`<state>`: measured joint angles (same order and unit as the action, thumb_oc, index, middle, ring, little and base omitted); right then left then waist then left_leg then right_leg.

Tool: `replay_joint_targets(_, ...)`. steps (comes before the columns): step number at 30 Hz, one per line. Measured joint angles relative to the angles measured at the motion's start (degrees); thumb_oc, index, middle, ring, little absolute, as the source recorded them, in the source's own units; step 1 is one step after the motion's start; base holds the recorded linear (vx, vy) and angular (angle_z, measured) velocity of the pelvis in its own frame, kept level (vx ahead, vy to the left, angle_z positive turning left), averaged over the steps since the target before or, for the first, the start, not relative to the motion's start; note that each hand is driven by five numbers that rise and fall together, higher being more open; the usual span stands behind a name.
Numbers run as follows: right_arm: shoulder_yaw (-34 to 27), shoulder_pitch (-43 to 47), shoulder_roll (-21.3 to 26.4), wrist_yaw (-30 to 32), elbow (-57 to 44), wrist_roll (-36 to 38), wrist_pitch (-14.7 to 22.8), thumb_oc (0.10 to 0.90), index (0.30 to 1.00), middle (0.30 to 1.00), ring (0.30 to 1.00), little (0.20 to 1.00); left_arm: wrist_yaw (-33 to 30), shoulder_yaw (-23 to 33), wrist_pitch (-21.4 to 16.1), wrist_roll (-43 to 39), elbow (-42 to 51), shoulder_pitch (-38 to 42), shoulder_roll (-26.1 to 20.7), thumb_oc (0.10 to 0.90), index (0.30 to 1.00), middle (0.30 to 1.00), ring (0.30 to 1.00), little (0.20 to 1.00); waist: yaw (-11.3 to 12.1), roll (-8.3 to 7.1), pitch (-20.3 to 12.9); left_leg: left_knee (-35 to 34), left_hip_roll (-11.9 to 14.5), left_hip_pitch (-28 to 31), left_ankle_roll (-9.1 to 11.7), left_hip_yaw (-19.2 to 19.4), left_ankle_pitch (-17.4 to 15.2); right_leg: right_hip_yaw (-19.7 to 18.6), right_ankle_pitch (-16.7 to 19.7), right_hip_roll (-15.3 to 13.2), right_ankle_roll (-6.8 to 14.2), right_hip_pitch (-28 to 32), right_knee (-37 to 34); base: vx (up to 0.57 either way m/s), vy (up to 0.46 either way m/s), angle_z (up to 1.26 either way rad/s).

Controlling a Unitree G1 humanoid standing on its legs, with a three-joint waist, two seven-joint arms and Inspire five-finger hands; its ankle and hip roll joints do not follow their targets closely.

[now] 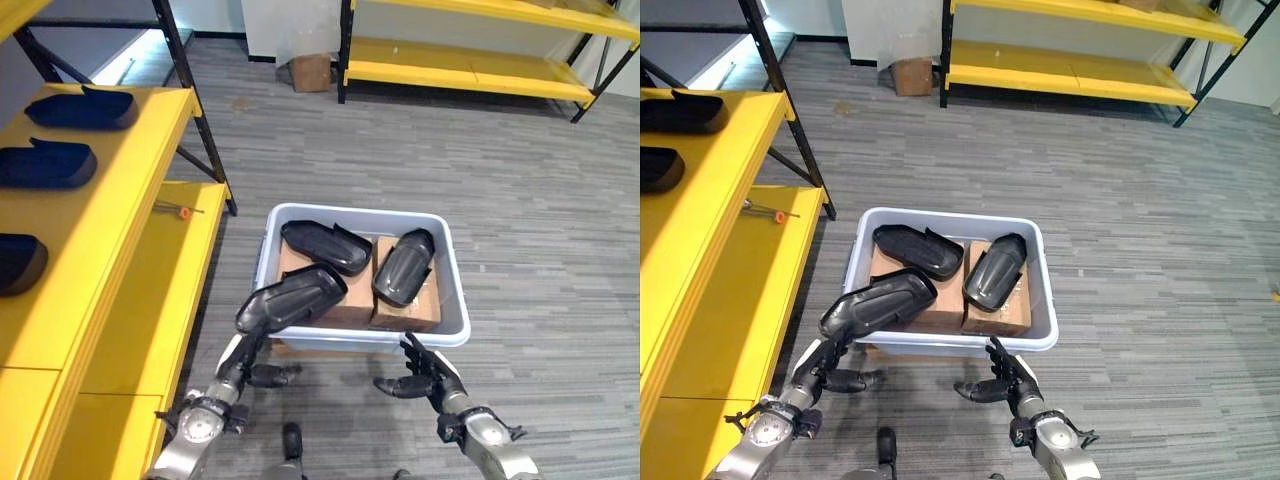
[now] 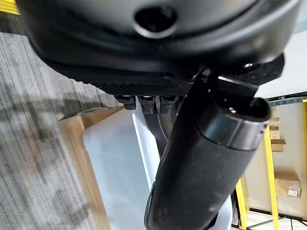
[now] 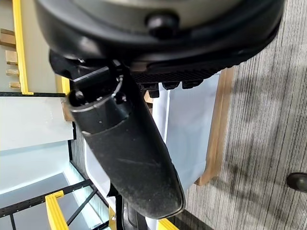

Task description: Move parts from the plastic box to the shelf.

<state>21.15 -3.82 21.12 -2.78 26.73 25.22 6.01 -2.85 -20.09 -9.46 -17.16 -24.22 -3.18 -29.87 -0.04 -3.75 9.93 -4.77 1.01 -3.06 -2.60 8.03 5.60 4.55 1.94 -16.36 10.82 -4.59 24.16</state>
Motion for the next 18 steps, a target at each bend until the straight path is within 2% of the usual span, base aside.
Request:
replay_joint_targets(1, 0.1, -1.0, 0.2, 0.0, 0.0, -0.4, 0.0, 0.900, 1.000, 1.000, 1.000, 1.000, 0.0, -0.4, 0.0, 0.1, 0.0, 0.0, 0.1, 0.900, 1.000, 1.000, 1.000, 1.000, -0.4, 0.47, 0.2, 0.0, -0.2, 0.4, -0.9, -0.9, -0.1, -3.0, 1.6, -0.3, 0.9, -3.3, 6.9, 0.04, 0.068, 0.44)
replay_joint_targets(2, 0.3, -1.7, 0.2, -0.1, 0.1, -0.4, -0.2, 0.900, 1.000, 1.000, 1.000, 1.000, 0.1, -0.5, -0.1, 0.1, 0.1, 0.0, 0.0, 0.900, 1.000, 1.000, 1.000, 1.000, -1.2, 0.93, 0.2, 0.0, -0.6, 0.5, -1.3, -1.8, -0.1, -4.2, -0.1, 0.0, 2.2, -5.2, 10.4, 0.09, 0.094, 0.46)
replay_joint_targets(4, 0.7, -2.2, -0.1, -0.5, 0.2, -0.5, -0.3, 0.900, 1.000, 1.000, 1.000, 1.000, -0.2, -0.4, -0.2, 0.1, -0.1, 0.0, 0.0, 0.900, 1.000, 1.000, 1.000, 1.000, -1.3, 1.63, 0.6, 0.0, -1.2, 0.9, -2.2, -2.6, -0.5, -6.6, -1.9, 1.8, 1.7, -8.8, 13.8, 0.12, 0.059, 0.25)
replay_joint_targets(5, 0.7, -2.4, -0.1, -0.6, 0.1, -0.5, -0.3, 0.900, 1.000, 1.000, 1.000, 1.000, -0.1, -0.6, 0.0, 0.1, -0.1, 0.0, -0.1, 0.900, 1.000, 1.000, 1.000, 1.000, -1.4, 2.07, 1.0, 0.0, -1.3, 1.4, -2.5, -2.9, -0.6, -6.5, -3.1, 2.3, 1.3, -9.2, 13.9, 0.11, -0.001, 0.17)
replay_joint_targets(6, 0.5, -2.7, 0.0, -0.6, 0.0, -0.5, -0.3, 0.900, 1.000, 1.000, 1.000, 1.000, 0.1, -1.1, 0.0, 0.1, -0.1, -0.2, 0.1, 0.900, 1.000, 1.000, 1.000, 1.000, -1.4, 2.50, 1.1, 0.0, -1.3, 2.5, -2.6, -2.7, -0.8, -4.1, -4.5, 1.9, 0.6, -8.6, 10.8, 0.11, -0.062, -0.01)
replay_joint_targets(7, 0.5, -2.9, 0.1, -0.4, -0.1, -0.5, -0.3, 0.900, 1.000, 1.000, 1.000, 1.000, 0.9, -1.2, 0.0, 0.2, -0.1, -0.8, 0.1, 0.900, 1.000, 1.000, 1.000, 1.000, -1.1, 3.48, 1.0, 0.0, -1.4, 3.2, -2.6, -1.8, -1.2, -1.1, -4.7, 0.2, 0.3, -7.6, 2.9, 0.13, -0.166, -0.09)
replay_joint_targets(8, 0.5, -2.7, 0.1, -0.4, -0.2, -0.5, -0.2, 0.900, 1.000, 1.000, 1.000, 1.000, 1.0, -1.2, 0.0, 0.2, -0.1, -0.8, 0.2, 0.900, 1.000, 1.000, 1.000, 1.000, -1.2, 4.02, 1.0, 0.0, -1.5, 3.3, -2.1, -1.5, -1.3, 1.1, -3.6, -1.7, 0.2, -7.3, -2.5, 0.11, -0.146, -0.26)
replay_joint_targets(9, 0.5, -2.4, 0.0, -0.3, 0.0, -0.5, -0.2, 0.900, 1.000, 1.000, 1.000, 1.000, 1.0, -1.1, -0.1, 0.2, -0.2, -0.9, 0.5, 0.900, 1.000, 1.000, 1.000, 1.000, -0.8, 4.29, 1.0, 0.0, -1.6, 3.2, -0.8, -0.4, -2.0, 5.8, -1.5, -5.2, 0.9, -6.8, -11.7, 0.12, -0.192, -0.44)
replay_joint_targets(10, 0.5, -2.4, -0.3, -0.3, -0.2, -0.7, -0.3, 0.900, 1.000, 1.000, 1.000, 1.000, 1.0, -0.9, 0.0, 0.1, -0.6, -1.0, 0.6, 0.900, 1.000, 1.000, 1.000, 1.000, -0.1, 4.25, 1.0, 0.0, -2.1, 3.2, -0.7, 0.7, -2.9, 10.7, 2.4, -8.4, 1.8, -4.9, -25.1, 0.05, -0.087, -0.46)
replay_joint_targets(11, 0.5, -2.4, -0.5, -0.1, -0.7, -0.9, -0.3, 0.900, 1.000, 1.000, 1.000, 1.000, 1.0, -0.8, 0.3, 0.1, -0.7, -1.0, 0.9, 0.900, 1.000, 1.000, 1.000, 1.000, -0.2, 4.23, 1.0, 0.0, -2.0, 3.2, -0.6, 0.8, -2.9, 11.8, 4.7, -9.7, 2.2, -4.3, -29.9, 0.08, -0.130, -0.36)
replay_joint_targets(12, 0.6, -2.7, -0.4, -0.2, -1.0, -1.2, -0.4, 0.900, 1.000, 1.000, 1.000, 1.000, 1.0, -0.2, 0.3, -0.1, -0.7, -1.5, 1.3, 0.900, 1.000, 1.000, 1.000, 1.000, -0.4, 4.15, 1.0, 0.0, -1.4, 3.6, -0.3, 1.1, -2.7, 11.7, 7.0, -10.4, 2.9, -4.6, -29.6, 0.12, -0.155, -0.08)
replay_joint_targets(13, 0.9, -3.5, -0.4, -0.3, -1.3, -2.2, -0.5, 0.900, 1.000, 1.000, 1.000, 1.000, 1.1, 0.2, 0.3, -0.2, -0.5, -2.5, 1.4, 0.900, 1.000, 1.000, 1.000, 1.000, -0.3, 3.00, 0.7, 0.0, -0.5, 4.5, 1.4, 0.9, -2.6, 11.7, 9.7, -9.6, 2.7, -3.2, -29.1, 0.17, -0.218, 0.16)
replay_joint_targets(14, 0.9, -4.0, -0.5, -0.3, -1.3, -2.2, -0.6, 0.900, 1.000, 1.000, 1.000, 1.000, 1.2, 0.1, 0.3, 0.0, -0.5, -2.6, 1.4, 0.900, 1.000, 1.000, 1.000, 1.000, -0.7, 1.81, 0.6, 0.0, -0.1, 5.4, 2.6, 0.0, -2.7, 11.7, 10.5, -8.3, 3.0, -0.6, -29.1, 0.14, -0.176, 0.35)
replay_joint_targets(15, 1.2, -4.5, -0.5, -0.3, -1.3, -2.2, -0.9, 0.900, 1.000, 1.000, 1.000, 1.000, 1.1, 0.2, 0.4, 0.1, -0.6, -3.0, 1.4, 0.900, 1.000, 1.000, 1.000, 1.000, -1.1, 0.10, -0.1, 0.0, -0.1, 6.1, 3.8, -0.7, -3.0, 11.6, 11.4, -6.6, 2.6, 1.9, -29.3, 0.11, -0.152, 0.43)
replay_joint_targets(16, 1.4, -5.0, -0.8, -0.4, -1.2, -2.2, -1.0, 0.900, 1.000, 1.000, 1.000, 1.000, 1.2, 0.5, 0.2, 0.1, -0.5, -4.0, 1.0, 0.900, 1.000, 1.000, 1.000, 1.000, -0.7, -2.40, -1.7, 0.0, -0.5, 6.2, 5.3, -0.8, -3.4, 12.6, 10.8, -5.1, 1.7, 3.4, -29.3, 0.10, -0.147, -0.08)
replay_joint_targets(17, 1.0, -3.8, 0.1, -0.5, -0.3, -2.3, -1.0, 0.900, 1.000, 1.000, 1.000, 1.000, 1.0, 0.9, 0.6, 0.0, -1.4, -4.4, 3.1, 0.900, 1.000, 1.000, 1.000, 1.000, 0.1, -0.56, -1.9, 0.0, 1.6, 6.3, 6.4, 0.3, -3.5, 12.4, 10.6, -3.1, -0.1, 2.6, -29.2, 0.12, -0.194, -0.12)
replay_joint_targets(18, 0.0, -3.1, 1.1, -0.4, -0.4, -2.2, -0.9, 0.900, 1.000, 1.000, 1.000, 1.000, 1.9, 0.5, 0.5, 0.1, -0.6, -5.1, 3.7, 0.900, 1.000, 1.000, 1.000, 1.000, -1.1, 0.91, -2.0, 0.0, 3.8, 5.9, 7.0, 0.2, -3.3, 12.8, 9.3, -0.9, -0.6, 3.0, -29.2, 0.06, -0.149, -0.23)
